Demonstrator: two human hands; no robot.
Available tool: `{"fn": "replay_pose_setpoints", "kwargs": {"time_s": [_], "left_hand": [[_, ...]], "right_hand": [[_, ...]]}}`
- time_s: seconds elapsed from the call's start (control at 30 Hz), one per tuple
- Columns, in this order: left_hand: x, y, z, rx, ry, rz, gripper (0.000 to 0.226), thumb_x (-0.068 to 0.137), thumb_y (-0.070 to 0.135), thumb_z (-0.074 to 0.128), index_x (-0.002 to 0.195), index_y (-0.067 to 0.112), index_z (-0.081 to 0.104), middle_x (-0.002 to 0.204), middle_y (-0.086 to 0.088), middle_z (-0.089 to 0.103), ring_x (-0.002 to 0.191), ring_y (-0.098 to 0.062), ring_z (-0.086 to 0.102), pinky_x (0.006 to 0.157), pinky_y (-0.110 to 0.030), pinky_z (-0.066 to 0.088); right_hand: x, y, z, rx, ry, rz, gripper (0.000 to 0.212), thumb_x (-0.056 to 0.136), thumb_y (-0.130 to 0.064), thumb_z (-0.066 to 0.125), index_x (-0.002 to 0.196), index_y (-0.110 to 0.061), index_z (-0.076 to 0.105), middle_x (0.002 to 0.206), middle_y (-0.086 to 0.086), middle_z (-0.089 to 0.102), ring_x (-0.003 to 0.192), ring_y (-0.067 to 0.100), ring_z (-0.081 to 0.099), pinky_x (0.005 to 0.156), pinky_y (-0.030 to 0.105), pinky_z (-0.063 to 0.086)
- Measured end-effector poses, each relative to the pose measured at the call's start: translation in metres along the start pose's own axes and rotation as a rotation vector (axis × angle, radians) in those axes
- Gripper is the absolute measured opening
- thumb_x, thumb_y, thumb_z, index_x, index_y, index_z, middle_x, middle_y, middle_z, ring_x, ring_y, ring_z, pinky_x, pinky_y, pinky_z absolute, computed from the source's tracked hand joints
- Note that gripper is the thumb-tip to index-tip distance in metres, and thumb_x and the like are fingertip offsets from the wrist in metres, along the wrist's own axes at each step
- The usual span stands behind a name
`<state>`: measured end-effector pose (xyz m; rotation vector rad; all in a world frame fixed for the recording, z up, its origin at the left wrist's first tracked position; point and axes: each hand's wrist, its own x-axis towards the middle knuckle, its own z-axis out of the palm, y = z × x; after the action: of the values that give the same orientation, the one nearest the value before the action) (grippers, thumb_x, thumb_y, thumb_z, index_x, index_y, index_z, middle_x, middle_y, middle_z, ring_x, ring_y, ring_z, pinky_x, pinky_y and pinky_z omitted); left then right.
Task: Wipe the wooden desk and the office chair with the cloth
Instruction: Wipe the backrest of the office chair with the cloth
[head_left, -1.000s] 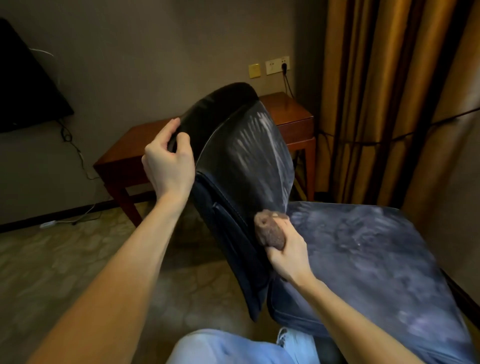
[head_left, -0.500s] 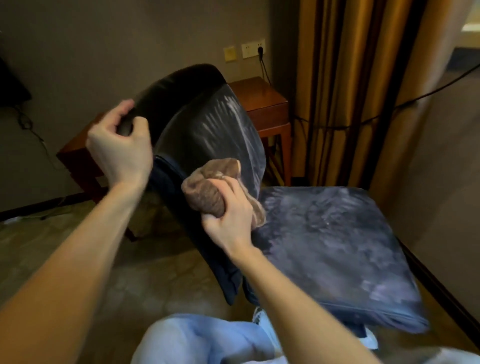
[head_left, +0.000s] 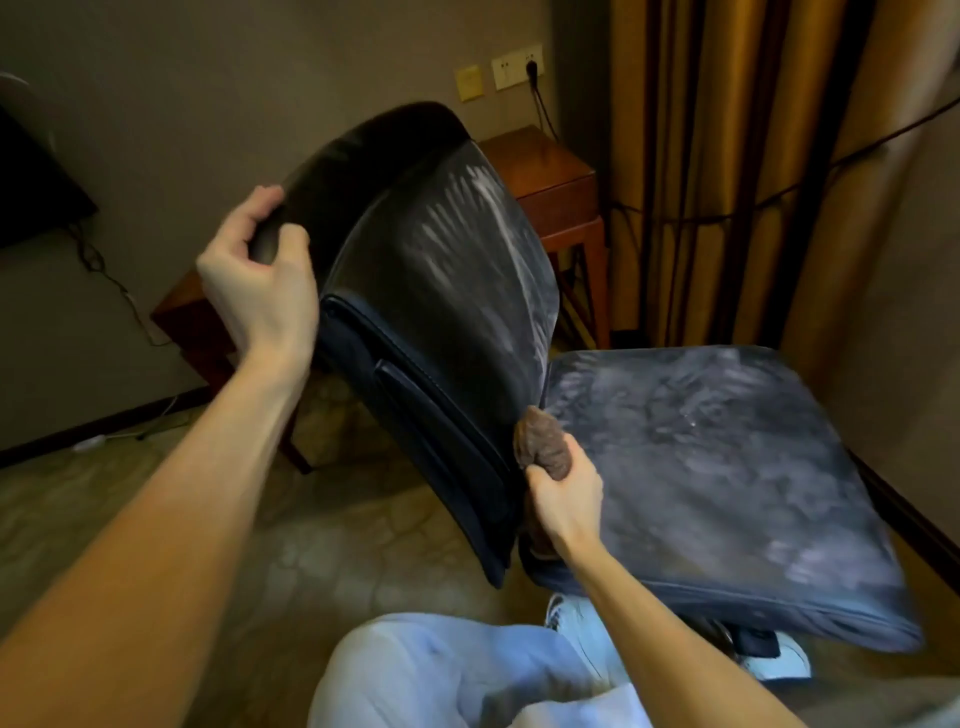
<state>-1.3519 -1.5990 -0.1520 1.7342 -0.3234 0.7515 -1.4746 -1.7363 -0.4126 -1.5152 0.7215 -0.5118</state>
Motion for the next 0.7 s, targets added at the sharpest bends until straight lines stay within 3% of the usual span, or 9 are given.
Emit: {"fn": "replay_pose_setpoints", "kwargs": {"time_s": [0.13, 0.2, 0.27, 0.33, 0.4, 0.47, 0.53, 0.63, 0.7], "left_hand": [[-0.026, -0.016, -0.004, -0.119, -0.003, -0.114, 0.074, 0.085, 0.022, 0.071, 0.154, 0.018, 0.043, 0.147, 0.002, 0.054, 0.131, -0.005, 0.054, 0.108, -0.019, 0.046], [-0.052, -0.03, 0.0, -0.211, -0.016, -0.276, 0.08, 0.083, 0.033, 0.077, 0.154, 0.02, 0.041, 0.143, 0.002, 0.058, 0.128, -0.009, 0.058, 0.111, -0.029, 0.047], [-0.081, -0.039, 0.008, -0.292, -0.049, -0.44, 0.062, 0.089, 0.04, 0.076, 0.143, 0.021, 0.052, 0.126, 0.012, 0.065, 0.121, -0.007, 0.062, 0.111, -0.03, 0.046], [-0.107, -0.046, 0.018, -0.355, -0.029, -0.562, 0.039, 0.095, 0.044, 0.069, 0.128, 0.029, 0.054, 0.108, 0.024, 0.059, 0.105, 0.003, 0.061, 0.099, -0.023, 0.048], [-0.12, -0.054, 0.024, -0.36, -0.021, -0.616, 0.051, 0.097, 0.049, 0.063, 0.139, 0.025, 0.047, 0.104, 0.027, 0.052, 0.099, 0.005, 0.057, 0.086, -0.016, 0.045], [-0.123, -0.059, 0.027, -0.339, -0.011, -0.638, 0.069, 0.096, 0.054, 0.061, 0.151, 0.019, 0.038, 0.11, 0.025, 0.049, 0.111, 0.0, 0.052, 0.091, -0.017, 0.043], [-0.122, -0.063, 0.027, -0.304, 0.003, -0.637, 0.069, 0.097, 0.055, 0.059, 0.153, 0.022, 0.034, 0.11, 0.026, 0.045, 0.105, 0.005, 0.052, 0.092, -0.016, 0.042], [-0.12, -0.069, 0.032, -0.251, 0.04, -0.641, 0.056, 0.098, 0.053, 0.058, 0.144, 0.029, 0.036, 0.106, 0.028, 0.044, 0.093, 0.014, 0.052, 0.089, -0.013, 0.043], [-0.12, -0.071, 0.03, -0.243, 0.051, -0.654, 0.076, 0.096, 0.059, 0.058, 0.154, 0.019, 0.028, 0.116, 0.021, 0.045, 0.106, 0.005, 0.051, 0.101, -0.022, 0.042]], "right_hand": [[-0.011, -0.031, 0.001, 0.17, 0.101, -0.126, 0.059, 0.072, -0.03, 0.062, 0.131, -0.024, 0.062, 0.118, -0.002, 0.07, 0.112, 0.015, 0.064, 0.104, 0.04, 0.051], [-0.016, -0.04, 0.008, 0.227, 0.072, -0.238, 0.056, 0.073, -0.024, 0.064, 0.129, -0.025, 0.061, 0.121, -0.001, 0.068, 0.115, 0.012, 0.063, 0.104, 0.032, 0.048], [-0.018, -0.039, 0.016, 0.195, 0.016, -0.303, 0.059, 0.073, -0.03, 0.064, 0.132, -0.031, 0.059, 0.126, -0.001, 0.065, 0.12, 0.015, 0.061, 0.104, 0.032, 0.046], [-0.014, -0.024, 0.021, 0.174, 0.01, -0.295, 0.057, 0.072, -0.033, 0.062, 0.128, -0.029, 0.06, 0.124, -0.001, 0.065, 0.118, 0.018, 0.062, 0.103, 0.035, 0.047], [-0.01, -0.008, 0.023, 0.264, 0.056, -0.175, 0.052, 0.071, -0.027, 0.062, 0.122, -0.019, 0.066, 0.113, -0.002, 0.07, 0.105, 0.016, 0.065, 0.098, 0.038, 0.05], [-0.003, 0.01, 0.026, 0.419, 0.089, -0.002, 0.035, 0.07, -0.016, 0.061, 0.105, -0.012, 0.069, 0.088, -0.007, 0.068, 0.083, 0.013, 0.06, 0.086, 0.039, 0.049], [0.003, 0.023, 0.029, 0.533, 0.137, 0.175, 0.013, 0.073, -0.011, 0.06, 0.083, -0.019, 0.063, 0.072, -0.009, 0.061, 0.071, 0.013, 0.053, 0.078, 0.037, 0.045], [0.013, 0.054, 0.038, 0.542, 0.153, 0.404, 0.017, 0.081, -0.006, 0.06, 0.072, -0.02, 0.056, 0.066, -0.003, 0.056, 0.065, 0.015, 0.049, 0.077, 0.038, 0.043], [0.02, 0.065, 0.043, 0.535, 0.102, 0.504, 0.015, 0.08, -0.009, 0.06, 0.072, -0.021, 0.056, 0.067, 0.0, 0.058, 0.065, 0.018, 0.05, 0.077, 0.041, 0.044]]}}
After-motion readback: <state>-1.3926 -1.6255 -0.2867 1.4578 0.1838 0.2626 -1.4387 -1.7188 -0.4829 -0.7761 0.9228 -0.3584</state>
